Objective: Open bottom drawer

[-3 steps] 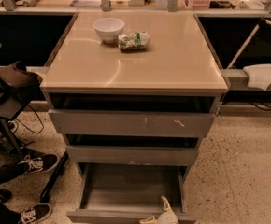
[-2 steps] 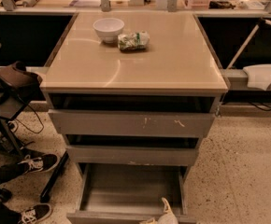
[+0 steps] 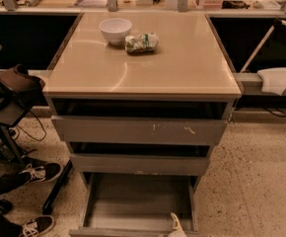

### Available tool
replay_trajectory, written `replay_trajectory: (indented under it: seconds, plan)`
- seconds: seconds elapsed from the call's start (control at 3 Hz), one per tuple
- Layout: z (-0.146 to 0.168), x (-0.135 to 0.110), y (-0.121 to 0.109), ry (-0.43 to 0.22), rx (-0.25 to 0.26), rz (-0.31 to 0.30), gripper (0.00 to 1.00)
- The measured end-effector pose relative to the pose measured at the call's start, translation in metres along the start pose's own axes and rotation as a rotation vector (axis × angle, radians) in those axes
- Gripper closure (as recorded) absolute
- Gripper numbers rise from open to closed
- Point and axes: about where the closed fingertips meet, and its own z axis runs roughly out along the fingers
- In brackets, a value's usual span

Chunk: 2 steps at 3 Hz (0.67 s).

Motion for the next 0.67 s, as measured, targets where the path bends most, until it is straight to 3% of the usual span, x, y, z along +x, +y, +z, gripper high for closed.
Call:
replay_trajectory:
  seconds: [0.67]
  plan:
    - [0.0, 0.0, 0.0, 0.0, 0.0, 0.0, 0.35]
